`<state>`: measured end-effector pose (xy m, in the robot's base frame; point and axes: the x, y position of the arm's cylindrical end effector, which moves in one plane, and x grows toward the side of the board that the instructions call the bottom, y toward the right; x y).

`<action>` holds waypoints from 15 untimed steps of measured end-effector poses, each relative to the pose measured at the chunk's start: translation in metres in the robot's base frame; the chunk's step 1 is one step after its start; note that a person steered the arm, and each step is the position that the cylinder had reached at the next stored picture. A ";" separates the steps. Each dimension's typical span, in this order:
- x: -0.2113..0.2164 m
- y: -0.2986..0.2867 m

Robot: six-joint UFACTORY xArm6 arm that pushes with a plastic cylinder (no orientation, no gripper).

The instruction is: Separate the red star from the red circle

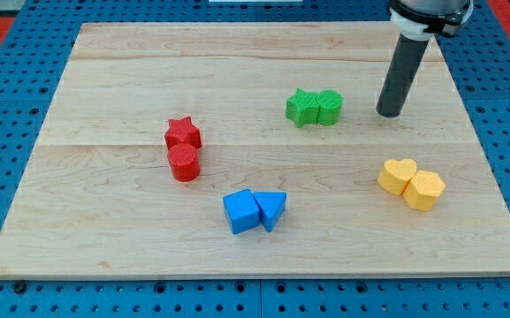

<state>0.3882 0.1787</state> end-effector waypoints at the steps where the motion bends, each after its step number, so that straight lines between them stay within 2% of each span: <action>1: 0.000 -0.004; 2: 0.002 -0.007; 3: 0.053 -0.023; 4: 0.079 -0.062; 5: 0.091 -0.077; 8: 0.100 -0.179; 9: 0.119 -0.206; 10: 0.117 -0.283; 12: -0.006 -0.290; 14: -0.100 -0.269; 15: -0.098 -0.255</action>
<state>0.2903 -0.0764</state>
